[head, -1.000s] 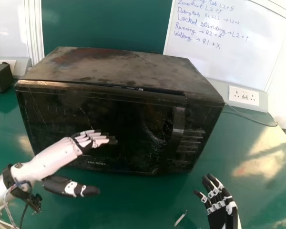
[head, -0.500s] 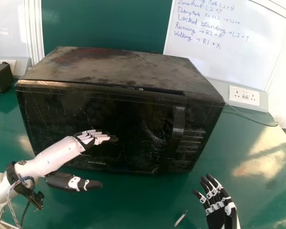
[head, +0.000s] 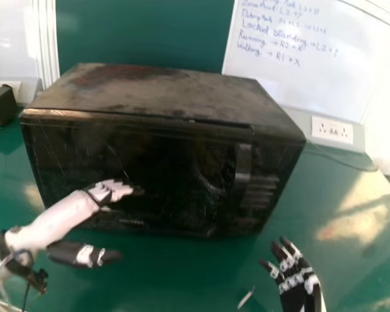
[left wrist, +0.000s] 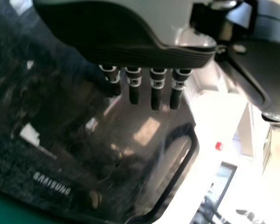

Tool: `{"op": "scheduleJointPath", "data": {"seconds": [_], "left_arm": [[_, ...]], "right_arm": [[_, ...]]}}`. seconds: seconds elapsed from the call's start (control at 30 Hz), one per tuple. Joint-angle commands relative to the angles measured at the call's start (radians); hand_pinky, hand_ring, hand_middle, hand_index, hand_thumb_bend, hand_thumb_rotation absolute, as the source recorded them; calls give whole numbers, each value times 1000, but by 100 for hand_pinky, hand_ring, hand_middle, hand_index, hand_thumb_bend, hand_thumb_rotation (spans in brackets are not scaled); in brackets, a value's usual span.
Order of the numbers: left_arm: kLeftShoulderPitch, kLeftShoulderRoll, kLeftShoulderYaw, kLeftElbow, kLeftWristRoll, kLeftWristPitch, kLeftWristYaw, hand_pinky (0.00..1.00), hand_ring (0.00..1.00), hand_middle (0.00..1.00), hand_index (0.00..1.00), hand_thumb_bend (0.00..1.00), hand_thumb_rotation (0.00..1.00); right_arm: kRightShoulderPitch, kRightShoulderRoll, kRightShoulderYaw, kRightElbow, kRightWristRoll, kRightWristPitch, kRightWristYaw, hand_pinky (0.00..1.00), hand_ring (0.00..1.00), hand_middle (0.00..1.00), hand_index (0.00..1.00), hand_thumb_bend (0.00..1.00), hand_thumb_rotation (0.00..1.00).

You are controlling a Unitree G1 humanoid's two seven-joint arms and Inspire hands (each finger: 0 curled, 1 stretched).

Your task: Put biscuit inside oven

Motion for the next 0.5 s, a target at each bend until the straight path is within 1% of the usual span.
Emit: {"op": "scheduleJointPath", "data": {"seconds": [0.0, 0.1, 0.17, 0.2, 0.23, 0.3, 0.33, 0.37, 0.4, 0.43, 0.47], "left_arm": [[58, -17, 39, -51, -19, -35, 31, 100, 100, 99, 96, 65, 93], [151, -63, 81, -122, -38, -55, 70, 100, 100, 99, 96, 66, 92], [208, -96, 110, -152, -41, -88, 96, 100, 100, 99, 96, 65, 92], [239, -116, 122, -172, -49, -98, 109, 100, 100, 99, 96, 64, 93], [275, -137, 128, -202, -67, -95, 120, 100, 100, 99, 96, 64, 93], [357, -183, 114, -265, -149, -84, 136, 100, 100, 99, 96, 64, 93], [396, -204, 105, -290, -189, -88, 140, 100, 100, 99, 96, 64, 93], [430, -227, 100, -307, -219, -103, 145, 100, 100, 99, 96, 64, 93], [466, -250, 95, -325, -246, -116, 149, 100, 100, 99, 96, 64, 93], [506, -271, 90, -343, -272, -127, 151, 100, 100, 99, 96, 65, 92], [546, -288, 84, -356, -298, -141, 149, 99, 100, 99, 95, 65, 92]], "right_arm": [[6, 2, -1, 3, 1, -13, -3, 81, 83, 89, 90, 45, 74], [9, 0, -2, -6, 3, -7, -8, 78, 80, 85, 85, 45, 76], [10, -2, 0, -13, 4, -7, -8, 72, 76, 81, 82, 46, 79], [11, -3, 0, -14, 5, -7, -7, 68, 74, 78, 81, 47, 82], [11, -4, 0, -15, 6, -7, -6, 66, 73, 77, 79, 46, 81], [11, -5, -1, -9, 11, -7, -1, 64, 72, 75, 76, 44, 77], [12, -4, -1, -7, 12, -8, 0, 64, 72, 75, 75, 41, 75], [13, -3, 0, -8, 12, -8, -2, 62, 72, 75, 74, 40, 75], [15, -1, 0, -11, 12, -4, -6, 59, 72, 74, 72, 38, 78], [15, -1, 0, -11, 11, -4, -8, 58, 72, 74, 72, 39, 82], [14, -1, 1, -8, 9, -8, -5, 57, 72, 74, 72, 43, 88]]}}
